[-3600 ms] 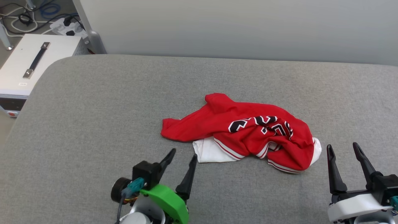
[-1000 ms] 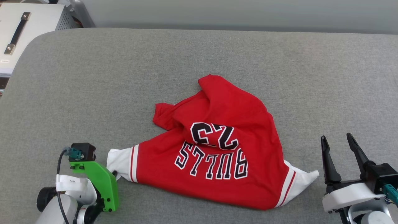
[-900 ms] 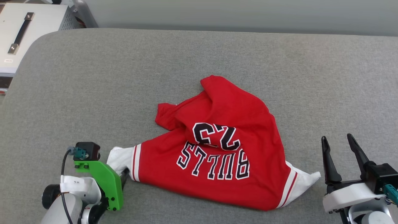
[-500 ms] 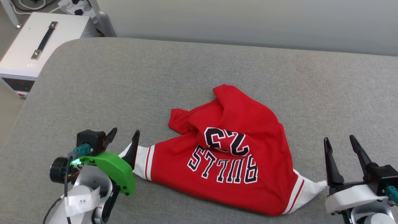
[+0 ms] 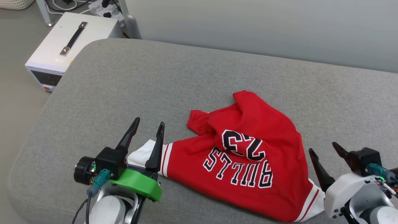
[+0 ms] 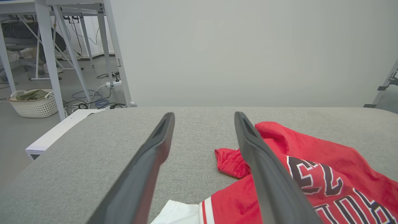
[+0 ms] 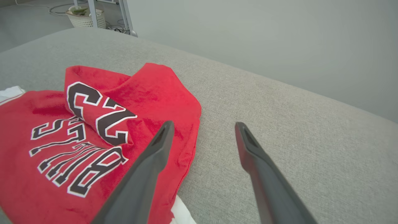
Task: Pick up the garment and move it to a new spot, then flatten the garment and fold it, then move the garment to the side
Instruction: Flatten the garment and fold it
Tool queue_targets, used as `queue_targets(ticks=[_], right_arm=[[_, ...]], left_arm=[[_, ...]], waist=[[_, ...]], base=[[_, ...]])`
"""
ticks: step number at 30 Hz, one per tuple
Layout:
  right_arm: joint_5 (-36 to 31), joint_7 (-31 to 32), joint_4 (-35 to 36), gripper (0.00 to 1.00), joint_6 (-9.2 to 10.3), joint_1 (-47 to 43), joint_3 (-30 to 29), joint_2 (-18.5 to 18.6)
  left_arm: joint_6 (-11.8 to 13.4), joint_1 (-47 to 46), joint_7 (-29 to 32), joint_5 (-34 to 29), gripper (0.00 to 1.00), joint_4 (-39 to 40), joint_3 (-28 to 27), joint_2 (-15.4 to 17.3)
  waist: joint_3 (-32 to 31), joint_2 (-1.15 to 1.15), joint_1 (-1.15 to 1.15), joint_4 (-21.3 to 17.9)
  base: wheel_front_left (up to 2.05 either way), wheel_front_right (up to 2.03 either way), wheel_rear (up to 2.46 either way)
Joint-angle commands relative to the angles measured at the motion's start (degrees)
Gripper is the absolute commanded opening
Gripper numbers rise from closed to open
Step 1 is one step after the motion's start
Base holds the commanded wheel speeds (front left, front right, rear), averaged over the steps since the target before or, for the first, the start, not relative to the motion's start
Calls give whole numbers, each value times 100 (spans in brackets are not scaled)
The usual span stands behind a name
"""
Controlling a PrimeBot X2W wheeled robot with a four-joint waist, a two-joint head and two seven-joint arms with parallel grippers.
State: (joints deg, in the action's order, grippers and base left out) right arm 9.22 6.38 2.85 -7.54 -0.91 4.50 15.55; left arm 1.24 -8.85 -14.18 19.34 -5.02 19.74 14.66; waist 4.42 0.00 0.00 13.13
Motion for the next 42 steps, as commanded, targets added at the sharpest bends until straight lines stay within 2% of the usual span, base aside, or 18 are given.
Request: queue_targets(ticks=[1, 4, 6, 10, 16, 23, 26, 27, 28, 29, 36, 42], right_arm=[[195, 445, 79, 100, 5, 186, 154, 179], [653, 1636, 52, 100, 5, 498, 324, 481], [959, 2407, -77, 100, 5, 679, 295, 528], [1203, 3460, -282, 100, 5, 1062, 275, 618], [1268, 4018, -601, 100, 5, 1471, 282, 686], [1392, 3971, -966, 100, 5, 1734, 331, 777], [1731, 3940, -1091, 99, 5, 1803, 400, 707], [1756, 3907, -1110, 61, 5, 1827, 462, 751], [1753, 3834, -1135, 7, 5, 1861, 547, 831], [1752, 3770, -1152, 0, 5, 1886, 619, 898], [1820, 2972, -1299, 0, 5, 2238, 720, 1240], [1802, 2705, -1413, 0, 5, 2662, 514, 1693]], left_arm=[[-7, 28, -55, -69, 100, 10, 3, -38], [-64, -43, -70, -140, 100, -11, 42, -92], [-82, -83, -75, -122, 100, -54, 32, -162], [-104, -147, -79, -102, 100, -205, 40, -286], [-179, -233, -81, -165, 100, -228, 6, -448], [-281, -293, -81, -282, 100, -208, -58, -645], [-303, -295, -81, -329, 100, -228, -104, -724], [-313, -295, -81, -341, 100, -235, -114, -744], [-329, -294, -81, -358, 100, -242, -124, -767], [-343, -294, -81, -374, 100, -247, -131, -783], [-435, -306, -82, -496, 100, -289, -216, -852], [-506, -288, -82, -563, 100, -247, -263, -910]], waist=[[104, 0, 0, 145], [234, 0, 0, 309], [316, 0, 0, 425], [485, 0, 0, 656], [733, 0, 0, 951], [1005, 0, 0, 1205], [1100, 0, 0, 1272], [1117, 0, 0, 1283], [1132, 0, 0, 1294], [1141, 0, 0, 1301], [1044, 0, 0, 1274], [1026, 0, 0, 1308]], base=[[0, 0, 0], [0, 0, 0], [0, 0, 0], [0, 0, 0], [0, 0, 0], [0, 0, 0], [0, 0, 0], [0, 0, 0], [0, 0, 0], [0, 0, 0], [0, 0, 0], [0, 0, 0]])
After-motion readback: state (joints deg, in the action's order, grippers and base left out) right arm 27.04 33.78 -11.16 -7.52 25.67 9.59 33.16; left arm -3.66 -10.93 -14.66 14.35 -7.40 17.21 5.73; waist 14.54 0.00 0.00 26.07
